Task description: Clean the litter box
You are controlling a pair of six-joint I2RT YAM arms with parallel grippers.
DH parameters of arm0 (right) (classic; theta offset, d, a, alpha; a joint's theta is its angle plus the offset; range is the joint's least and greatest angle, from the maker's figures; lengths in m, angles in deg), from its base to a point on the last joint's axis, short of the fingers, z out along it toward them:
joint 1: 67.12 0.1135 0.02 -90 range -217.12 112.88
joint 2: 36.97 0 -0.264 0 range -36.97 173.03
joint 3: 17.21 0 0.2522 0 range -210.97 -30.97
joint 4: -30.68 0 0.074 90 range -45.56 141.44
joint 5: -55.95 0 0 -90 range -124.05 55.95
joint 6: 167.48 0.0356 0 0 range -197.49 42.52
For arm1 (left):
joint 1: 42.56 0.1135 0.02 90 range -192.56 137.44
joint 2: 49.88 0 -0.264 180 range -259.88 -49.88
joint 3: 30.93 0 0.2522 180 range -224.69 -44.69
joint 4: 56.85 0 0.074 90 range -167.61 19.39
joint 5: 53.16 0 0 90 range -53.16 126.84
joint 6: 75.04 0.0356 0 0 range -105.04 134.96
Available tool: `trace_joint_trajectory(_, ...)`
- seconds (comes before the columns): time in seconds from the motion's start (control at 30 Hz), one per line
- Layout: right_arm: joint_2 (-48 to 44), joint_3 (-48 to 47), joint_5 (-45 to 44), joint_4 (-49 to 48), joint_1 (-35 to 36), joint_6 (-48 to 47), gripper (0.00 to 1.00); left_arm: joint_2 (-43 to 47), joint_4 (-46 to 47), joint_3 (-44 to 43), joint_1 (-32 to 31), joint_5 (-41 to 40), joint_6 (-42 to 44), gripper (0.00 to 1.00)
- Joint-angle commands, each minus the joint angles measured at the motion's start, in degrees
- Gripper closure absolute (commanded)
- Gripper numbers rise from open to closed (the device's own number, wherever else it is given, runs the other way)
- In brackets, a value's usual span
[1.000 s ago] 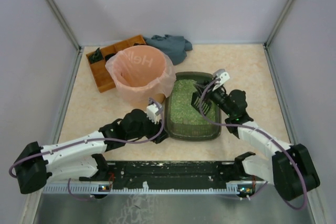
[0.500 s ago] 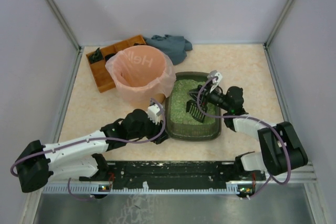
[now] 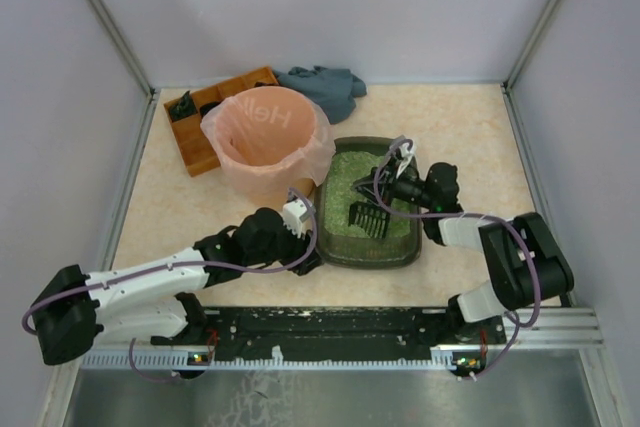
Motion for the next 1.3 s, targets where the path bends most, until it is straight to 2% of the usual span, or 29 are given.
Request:
trace_joint_trajectory(0.0,4.3,-1.0,4.3,-3.0,0.0,7.8,1.0,-1.1,1.7,-1.7,0.0,1.1,0.8,0.41)
trace_joint_trajectory(0.27,10.1,0.1,6.9,-13.4,0.3,24.9,1.0,-1.0,1.3,-1.9,0.1,1.0,1.0,0.41)
trace_joint_trajectory(0.37,10.6,0.5,7.0,-13.1,0.5,28.2,1.0,-0.9,1.2,-1.9,0.1,1.0,0.9,0.41)
trace_joint_trajectory(0.5,10.3,-1.2,8.1,-4.5,1.1,28.4,1.0,-1.1,1.2,-1.8,0.1,1.1,1.0,0.41)
trace_joint_trajectory(0.7,7.4,-5.5,3.0,20.8,2.8,17.9,1.0,-0.9,1.2,-1.8,0.1,1.0,1.0,0.41)
trace_joint_trajectory(0.87,6.1,-7.4,-4.1,29.0,2.9,15.4,1.0,-0.5,1.1,-1.6,0.1,0.9,1.1,0.41)
trace_joint_trajectory(1.07,9.5,-7.0,-5.4,19.0,2.9,22.4,1.0,0.1,0.8,-1.6,0.1,0.8,1.0,0.41)
trace_joint_trajectory(1.27,11.8,-8.7,-7.7,13.0,2.7,23.4,1.0,0.7,0.0,-1.6,0.1,0.2,1.1,0.41)
